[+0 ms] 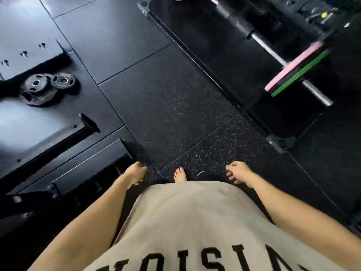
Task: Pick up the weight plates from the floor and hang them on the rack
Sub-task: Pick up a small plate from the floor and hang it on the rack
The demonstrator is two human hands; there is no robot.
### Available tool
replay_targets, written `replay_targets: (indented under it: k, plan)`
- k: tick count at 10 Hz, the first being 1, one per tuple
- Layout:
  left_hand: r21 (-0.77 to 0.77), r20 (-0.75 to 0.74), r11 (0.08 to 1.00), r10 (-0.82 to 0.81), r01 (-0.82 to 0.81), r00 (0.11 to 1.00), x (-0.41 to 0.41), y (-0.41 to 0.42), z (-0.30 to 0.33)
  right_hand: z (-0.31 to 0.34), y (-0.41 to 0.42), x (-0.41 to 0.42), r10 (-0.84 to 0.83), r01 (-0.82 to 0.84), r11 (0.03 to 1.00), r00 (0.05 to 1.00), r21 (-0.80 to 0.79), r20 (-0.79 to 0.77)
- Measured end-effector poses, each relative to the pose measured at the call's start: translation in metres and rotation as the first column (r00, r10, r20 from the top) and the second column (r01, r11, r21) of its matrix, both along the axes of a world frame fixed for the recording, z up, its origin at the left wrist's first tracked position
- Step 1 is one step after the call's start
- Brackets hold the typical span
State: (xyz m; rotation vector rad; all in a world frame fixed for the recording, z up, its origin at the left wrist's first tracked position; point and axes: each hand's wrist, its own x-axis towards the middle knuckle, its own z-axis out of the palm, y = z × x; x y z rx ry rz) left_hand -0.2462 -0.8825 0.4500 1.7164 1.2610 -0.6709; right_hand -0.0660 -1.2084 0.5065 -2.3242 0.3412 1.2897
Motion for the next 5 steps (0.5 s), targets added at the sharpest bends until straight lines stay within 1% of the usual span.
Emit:
replay_targets:
  k: [1,2,3,4,5]
  plan:
    - [-0.093,-0.016,0.996,0.006,-0.007,1.000,0.031,0.050,0.119,0.021,0.063,0.066,0.019,-0.018,0.998,1.000,0.054,-0.010]
    - [-0.074,0.009,0.990,0.121,-0.120,0.993,0.083,0.077,0.074,0.007,0.126,0.131,0.121,-0.119,0.988,0.993,0.096,-0.015]
    - [-0.065,-0.003,0.975,0.215,-0.215,0.977,0.111,0.106,0.062,-0.001,0.179,0.189,0.185,-0.183,0.979,0.983,0.092,-0.005]
    - [-0.074,-0.116,0.970,0.224,-0.233,0.968,0.144,0.143,0.048,-0.020,0.258,0.266,0.321,-0.318,0.945,0.946,0.070,-0.040]
    - [-0.069,-0.167,0.955,0.275,-0.289,0.947,0.167,0.171,0.048,-0.016,0.314,0.309,0.414,-0.413,0.910,0.909,0.045,-0.044]
